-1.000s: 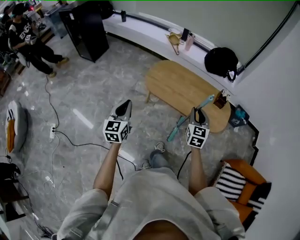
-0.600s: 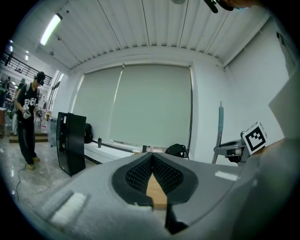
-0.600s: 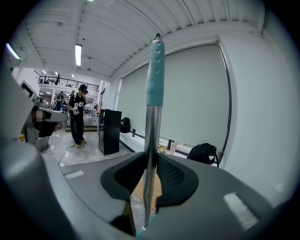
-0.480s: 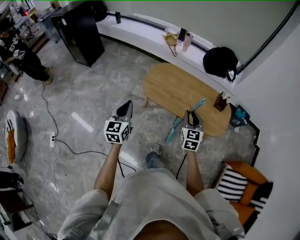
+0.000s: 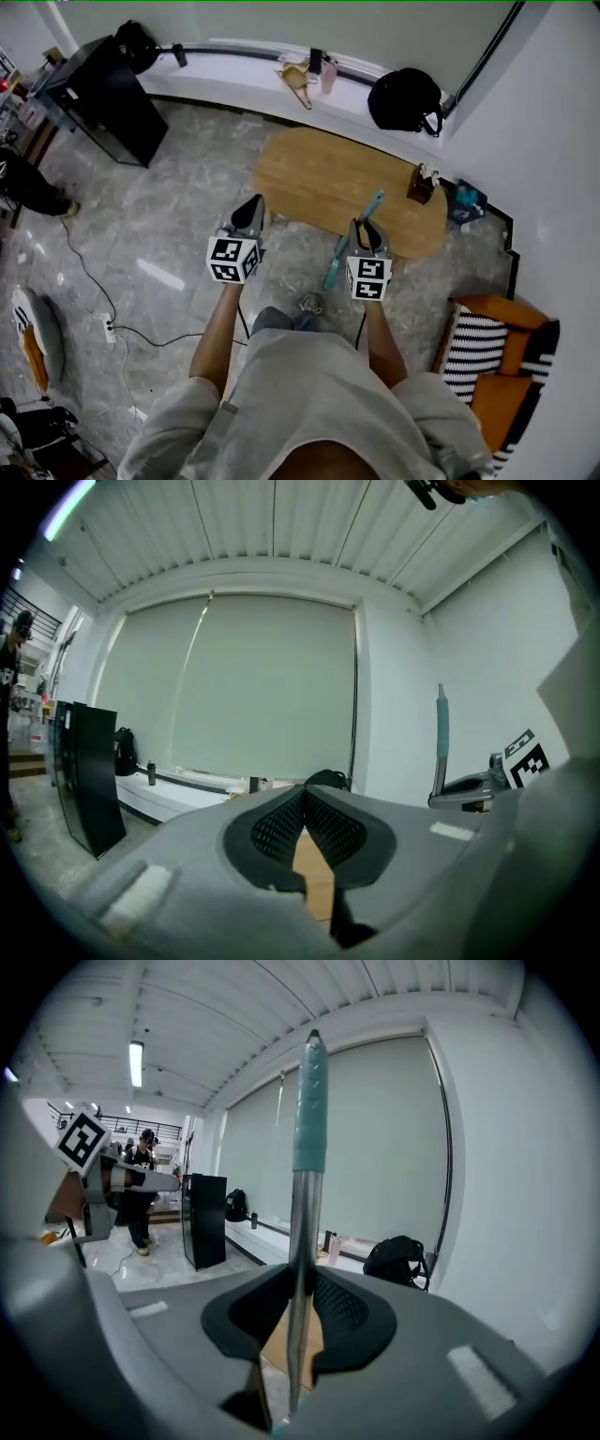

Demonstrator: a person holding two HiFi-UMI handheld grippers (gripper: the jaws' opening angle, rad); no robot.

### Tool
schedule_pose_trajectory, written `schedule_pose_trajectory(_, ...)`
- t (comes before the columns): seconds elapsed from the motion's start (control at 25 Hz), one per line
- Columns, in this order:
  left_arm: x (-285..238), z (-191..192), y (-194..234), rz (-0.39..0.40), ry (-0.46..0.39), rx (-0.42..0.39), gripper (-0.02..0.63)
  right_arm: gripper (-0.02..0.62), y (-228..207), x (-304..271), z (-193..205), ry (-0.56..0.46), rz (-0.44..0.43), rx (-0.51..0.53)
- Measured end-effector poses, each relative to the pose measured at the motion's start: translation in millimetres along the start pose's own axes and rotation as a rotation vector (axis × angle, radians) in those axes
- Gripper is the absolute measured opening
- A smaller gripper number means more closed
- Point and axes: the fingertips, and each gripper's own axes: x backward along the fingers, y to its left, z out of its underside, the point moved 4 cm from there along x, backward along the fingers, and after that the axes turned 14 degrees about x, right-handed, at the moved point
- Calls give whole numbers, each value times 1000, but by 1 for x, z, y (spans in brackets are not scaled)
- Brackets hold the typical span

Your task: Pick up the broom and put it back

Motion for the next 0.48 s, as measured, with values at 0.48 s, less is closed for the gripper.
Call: schedule_pose_trajectory(0.48,-79,0,-12,268,125,-30,-5,81,0,5,1,90,171,-72)
